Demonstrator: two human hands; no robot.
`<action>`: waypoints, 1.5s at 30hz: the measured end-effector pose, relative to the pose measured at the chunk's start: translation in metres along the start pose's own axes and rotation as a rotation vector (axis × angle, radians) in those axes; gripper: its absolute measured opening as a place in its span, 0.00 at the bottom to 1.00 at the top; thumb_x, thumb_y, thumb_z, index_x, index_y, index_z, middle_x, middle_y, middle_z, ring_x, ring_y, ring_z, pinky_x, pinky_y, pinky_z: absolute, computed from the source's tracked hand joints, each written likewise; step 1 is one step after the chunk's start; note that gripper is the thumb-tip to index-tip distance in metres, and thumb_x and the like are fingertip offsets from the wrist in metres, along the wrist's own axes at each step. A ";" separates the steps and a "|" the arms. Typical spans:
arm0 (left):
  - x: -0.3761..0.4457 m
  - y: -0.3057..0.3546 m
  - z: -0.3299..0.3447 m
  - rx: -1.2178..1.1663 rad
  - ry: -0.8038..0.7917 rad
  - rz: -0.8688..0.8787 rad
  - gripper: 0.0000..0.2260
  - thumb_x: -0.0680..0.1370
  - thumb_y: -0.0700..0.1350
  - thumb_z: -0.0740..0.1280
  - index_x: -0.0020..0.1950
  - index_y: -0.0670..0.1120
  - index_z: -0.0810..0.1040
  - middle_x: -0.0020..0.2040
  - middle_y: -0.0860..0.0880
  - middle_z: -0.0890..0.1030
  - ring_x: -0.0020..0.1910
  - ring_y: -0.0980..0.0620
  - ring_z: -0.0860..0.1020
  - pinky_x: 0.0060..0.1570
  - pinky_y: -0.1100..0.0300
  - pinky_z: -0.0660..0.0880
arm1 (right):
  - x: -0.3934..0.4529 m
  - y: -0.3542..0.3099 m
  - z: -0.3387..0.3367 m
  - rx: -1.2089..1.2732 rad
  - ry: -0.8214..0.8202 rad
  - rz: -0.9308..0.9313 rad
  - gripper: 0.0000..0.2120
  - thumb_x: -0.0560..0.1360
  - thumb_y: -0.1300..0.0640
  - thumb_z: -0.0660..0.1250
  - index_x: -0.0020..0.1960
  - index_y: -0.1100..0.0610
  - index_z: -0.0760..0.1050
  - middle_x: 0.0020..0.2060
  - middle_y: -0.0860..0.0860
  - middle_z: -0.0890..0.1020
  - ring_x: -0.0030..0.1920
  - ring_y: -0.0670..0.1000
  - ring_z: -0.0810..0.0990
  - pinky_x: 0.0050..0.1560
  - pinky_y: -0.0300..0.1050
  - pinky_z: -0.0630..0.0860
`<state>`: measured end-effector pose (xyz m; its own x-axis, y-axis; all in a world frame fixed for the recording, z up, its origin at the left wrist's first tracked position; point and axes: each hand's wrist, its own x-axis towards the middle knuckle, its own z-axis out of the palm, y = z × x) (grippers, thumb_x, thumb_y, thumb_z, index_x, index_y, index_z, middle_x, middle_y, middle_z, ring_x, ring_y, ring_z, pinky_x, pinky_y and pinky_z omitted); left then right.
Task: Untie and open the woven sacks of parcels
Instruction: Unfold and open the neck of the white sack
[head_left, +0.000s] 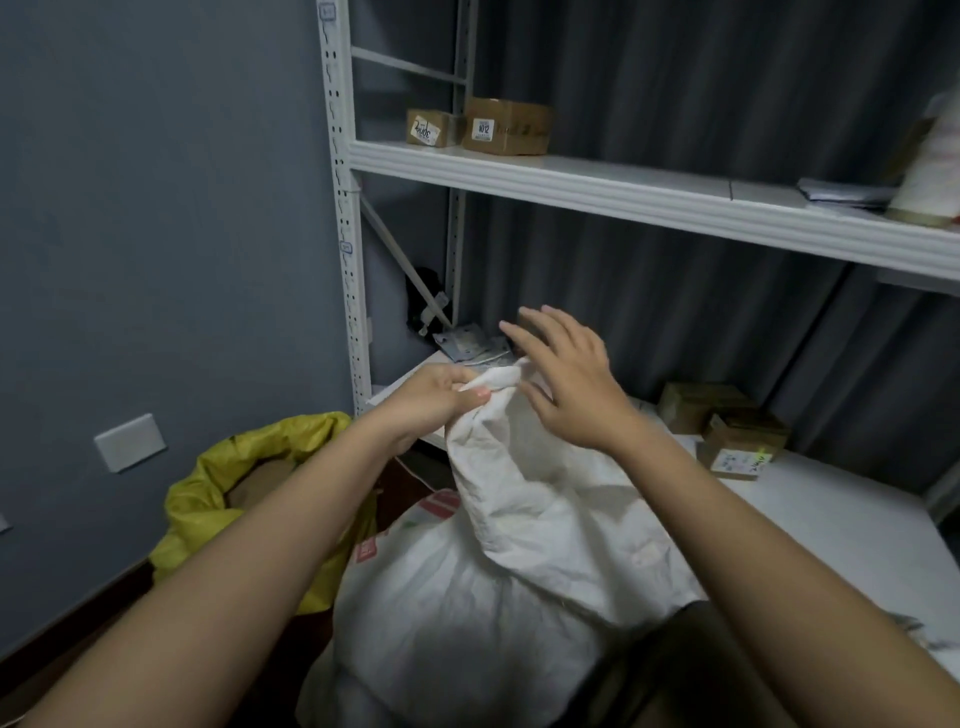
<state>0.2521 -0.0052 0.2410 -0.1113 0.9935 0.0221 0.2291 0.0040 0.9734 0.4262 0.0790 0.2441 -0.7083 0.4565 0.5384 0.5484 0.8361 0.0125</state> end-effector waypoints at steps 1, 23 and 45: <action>-0.003 -0.001 -0.004 0.018 -0.062 -0.018 0.04 0.79 0.38 0.64 0.46 0.43 0.77 0.40 0.47 0.79 0.37 0.56 0.77 0.35 0.66 0.71 | 0.005 0.002 0.000 -0.003 -0.094 -0.025 0.17 0.77 0.56 0.63 0.66 0.53 0.73 0.63 0.50 0.74 0.69 0.52 0.66 0.71 0.53 0.53; -0.025 -0.018 -0.013 1.141 0.395 0.176 0.19 0.75 0.58 0.66 0.50 0.45 0.64 0.53 0.45 0.77 0.53 0.43 0.75 0.42 0.54 0.68 | 0.029 -0.027 -0.026 0.671 -0.383 0.347 0.07 0.80 0.59 0.61 0.45 0.58 0.75 0.35 0.46 0.74 0.38 0.43 0.70 0.40 0.37 0.67; -0.049 -0.013 -0.025 0.894 -0.011 0.070 0.23 0.69 0.59 0.73 0.51 0.50 0.65 0.48 0.52 0.72 0.46 0.51 0.72 0.39 0.56 0.66 | 0.001 -0.065 -0.013 -0.021 -0.465 0.050 0.07 0.73 0.54 0.66 0.41 0.54 0.70 0.40 0.53 0.78 0.43 0.55 0.76 0.33 0.45 0.64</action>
<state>0.2308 -0.0571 0.2328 -0.0608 0.9959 0.0676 0.9033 0.0260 0.4282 0.3950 0.0211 0.2546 -0.8024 0.5876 0.1042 0.5921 0.8057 0.0161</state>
